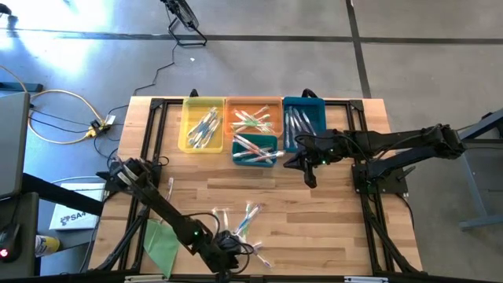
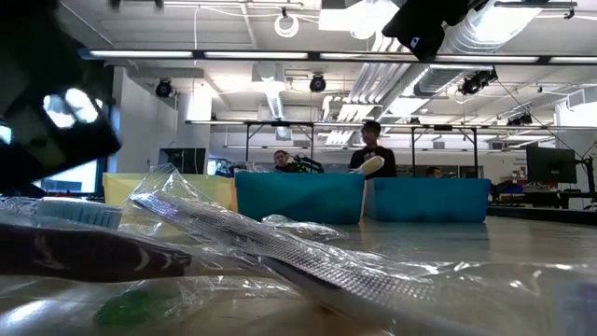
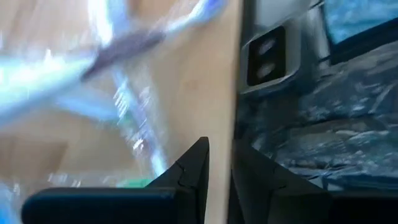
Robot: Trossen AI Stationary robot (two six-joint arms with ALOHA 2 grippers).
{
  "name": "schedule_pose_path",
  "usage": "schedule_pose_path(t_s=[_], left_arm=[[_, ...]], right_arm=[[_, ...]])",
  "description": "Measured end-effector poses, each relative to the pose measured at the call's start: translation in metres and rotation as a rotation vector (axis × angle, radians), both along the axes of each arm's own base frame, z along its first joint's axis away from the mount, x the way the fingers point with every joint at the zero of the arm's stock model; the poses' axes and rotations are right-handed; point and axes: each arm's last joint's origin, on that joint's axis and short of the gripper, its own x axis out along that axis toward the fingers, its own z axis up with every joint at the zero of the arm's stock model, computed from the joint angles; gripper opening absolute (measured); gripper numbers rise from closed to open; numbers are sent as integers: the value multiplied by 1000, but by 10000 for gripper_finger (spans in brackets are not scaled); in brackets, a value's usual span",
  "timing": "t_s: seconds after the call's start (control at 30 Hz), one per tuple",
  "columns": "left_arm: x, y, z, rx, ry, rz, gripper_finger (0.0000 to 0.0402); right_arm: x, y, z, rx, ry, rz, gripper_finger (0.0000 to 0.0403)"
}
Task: Pick & Place Toothbrushes
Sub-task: Put the purple toothbrush into the blue bin
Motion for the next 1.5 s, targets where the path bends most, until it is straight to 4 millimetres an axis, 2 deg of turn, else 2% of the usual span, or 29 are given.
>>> schedule_pose_path(t_s=[0.23,0.63,1.17,1.5], left_arm=[[3,-2,-23,-19,63,52,64],[10,7,-25,52,16,123,64],[49,63,-25,225,-50,122,64],[66,94,-26,301,-67,117,64]], right_arm=[[0,0,0,-13,-1,8,4],[0,0,0,-19,2,11,4],[-1,0,-1,-19,10,11,4],[-3,0,-5,-11,57,6,4]])
